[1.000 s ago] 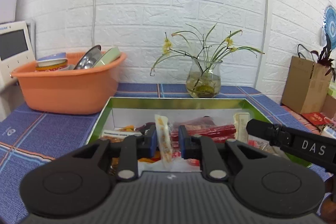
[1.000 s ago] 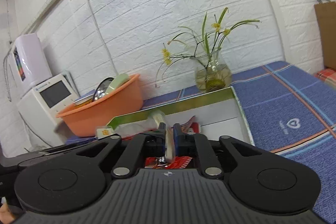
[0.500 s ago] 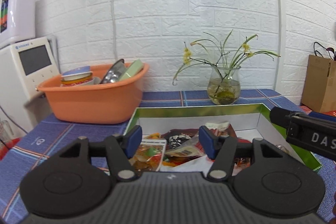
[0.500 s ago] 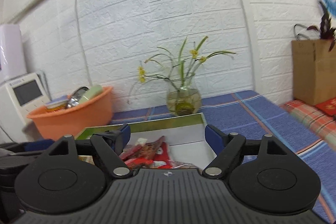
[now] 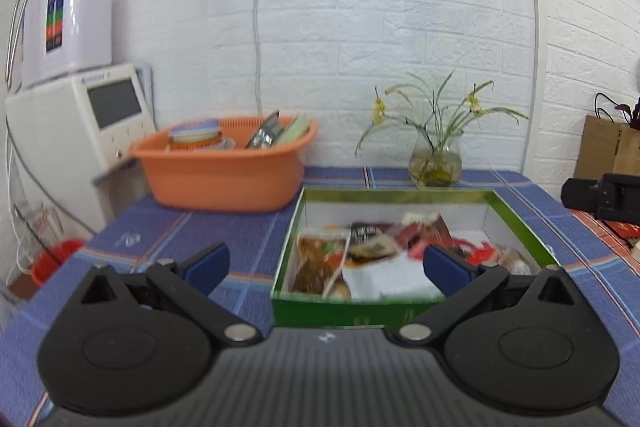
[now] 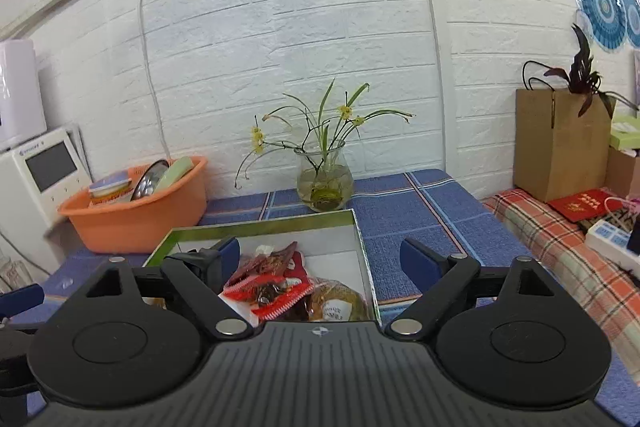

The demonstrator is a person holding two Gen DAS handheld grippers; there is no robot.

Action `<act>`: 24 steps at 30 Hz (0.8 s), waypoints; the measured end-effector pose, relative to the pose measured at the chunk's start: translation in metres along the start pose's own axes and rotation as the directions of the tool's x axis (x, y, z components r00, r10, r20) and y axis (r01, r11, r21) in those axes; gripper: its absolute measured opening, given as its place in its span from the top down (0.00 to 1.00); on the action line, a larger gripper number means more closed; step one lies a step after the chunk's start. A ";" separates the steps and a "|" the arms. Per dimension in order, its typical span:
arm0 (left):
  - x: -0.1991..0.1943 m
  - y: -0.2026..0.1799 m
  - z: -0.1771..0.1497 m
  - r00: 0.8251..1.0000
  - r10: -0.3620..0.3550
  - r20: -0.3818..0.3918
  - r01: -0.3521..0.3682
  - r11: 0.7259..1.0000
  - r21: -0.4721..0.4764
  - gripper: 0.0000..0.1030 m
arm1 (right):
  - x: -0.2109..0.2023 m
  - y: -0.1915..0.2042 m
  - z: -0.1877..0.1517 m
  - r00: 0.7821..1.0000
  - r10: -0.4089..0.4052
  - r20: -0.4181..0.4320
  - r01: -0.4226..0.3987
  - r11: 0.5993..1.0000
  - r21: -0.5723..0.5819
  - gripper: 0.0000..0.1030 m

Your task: Organize snacks

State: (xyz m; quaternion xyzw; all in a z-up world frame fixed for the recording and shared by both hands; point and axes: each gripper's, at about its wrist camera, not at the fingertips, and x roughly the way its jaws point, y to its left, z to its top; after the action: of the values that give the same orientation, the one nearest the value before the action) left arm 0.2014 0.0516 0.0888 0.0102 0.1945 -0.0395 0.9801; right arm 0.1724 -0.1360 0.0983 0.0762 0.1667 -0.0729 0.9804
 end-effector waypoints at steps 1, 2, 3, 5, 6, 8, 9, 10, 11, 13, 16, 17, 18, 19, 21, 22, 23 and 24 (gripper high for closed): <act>-0.008 0.002 -0.004 1.000 0.010 0.000 -0.010 1.000 -0.006 0.00 | -0.010 0.004 -0.002 1.000 -0.008 -0.004 0.008 0.999 -0.032 0.00; -0.016 0.003 -0.008 1.000 0.024 0.012 -0.024 1.000 -0.010 0.00 | -0.020 0.006 -0.006 1.000 -0.011 0.006 0.011 0.999 -0.048 0.00; -0.024 0.004 -0.012 0.999 0.039 0.023 -0.038 0.999 -0.014 0.00 | -0.031 0.007 -0.012 1.000 -0.012 0.024 0.014 0.998 -0.060 0.00; -0.038 0.005 -0.019 0.998 0.060 0.028 -0.060 0.998 -0.022 0.00 | -0.055 0.007 -0.026 0.998 -0.018 0.062 0.022 0.998 -0.063 0.00; -0.045 0.006 -0.022 0.998 0.063 0.026 -0.062 0.998 -0.030 0.00 | -0.064 0.006 -0.034 0.997 -0.022 0.079 0.026 0.998 -0.053 0.00; -0.057 0.004 -0.028 0.998 0.051 0.032 -0.049 0.998 -0.036 0.00 | -0.079 0.001 -0.050 0.993 -0.045 0.110 0.048 0.999 -0.024 0.00; -0.062 0.002 -0.031 0.998 0.040 0.040 -0.039 0.999 -0.029 0.00 | -0.085 -0.001 -0.058 0.990 -0.065 0.122 0.066 0.998 -0.010 0.00; -0.067 -0.001 -0.034 0.998 0.036 0.044 -0.036 0.999 -0.014 0.00 | -0.090 -0.003 -0.065 0.988 -0.089 0.126 0.090 0.996 -0.001 0.00; -0.071 -0.005 -0.038 0.998 0.034 0.049 -0.035 0.999 0.003 0.00 | -0.092 -0.005 -0.070 0.987 -0.108 0.121 0.109 0.994 -0.001 0.00; -0.079 -0.012 -0.047 0.997 0.027 0.067 -0.029 0.999 0.032 0.00 | -0.094 -0.007 -0.076 0.986 -0.137 0.099 0.138 0.990 -0.006 0.00; -0.089 -0.021 -0.060 0.996 -0.008 0.090 0.003 0.998 0.062 0.00 | -0.098 -0.011 -0.081 0.988 -0.136 0.077 0.136 0.991 0.005 0.00; -0.092 -0.023 -0.064 0.995 -0.023 0.092 0.017 0.998 0.066 0.00 | -0.098 -0.013 -0.081 0.989 -0.131 0.076 0.130 0.991 0.012 0.00; -0.094 -0.025 -0.068 0.995 -0.034 0.094 0.028 0.998 0.065 0.00 | -0.099 -0.015 -0.083 0.989 -0.125 0.073 0.124 0.992 0.021 0.00; -0.094 -0.026 -0.071 0.995 -0.034 0.091 0.028 0.998 0.064 0.00 | -0.099 -0.016 -0.085 0.991 -0.119 0.067 0.117 0.993 0.027 0.00; -0.092 -0.028 -0.076 0.997 -0.032 0.075 0.028 0.998 0.055 0.00 | -0.097 -0.017 -0.088 0.993 -0.111 0.050 0.109 0.993 0.036 0.00; -0.089 -0.029 -0.078 0.998 -0.025 0.062 0.022 0.998 0.052 0.00 | -0.095 -0.017 -0.091 0.993 -0.111 0.035 0.109 0.993 0.037 0.00; -0.086 -0.031 -0.081 0.999 -0.013 0.045 0.010 0.998 0.057 0.00 | -0.092 -0.017 -0.093 0.994 -0.113 0.014 0.112 0.993 0.035 0.00; -0.083 -0.033 -0.082 1.000 0.002 0.031 -0.004 0.997 0.075 0.00 | -0.090 -0.016 -0.094 0.993 -0.115 -0.007 0.115 0.993 0.034 0.00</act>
State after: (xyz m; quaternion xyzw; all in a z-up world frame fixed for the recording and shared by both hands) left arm 0.0914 0.0279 0.0444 0.0468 0.1775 -0.0454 0.9820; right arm 0.0560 -0.1251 0.0389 0.0836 0.1719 -0.1321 0.9726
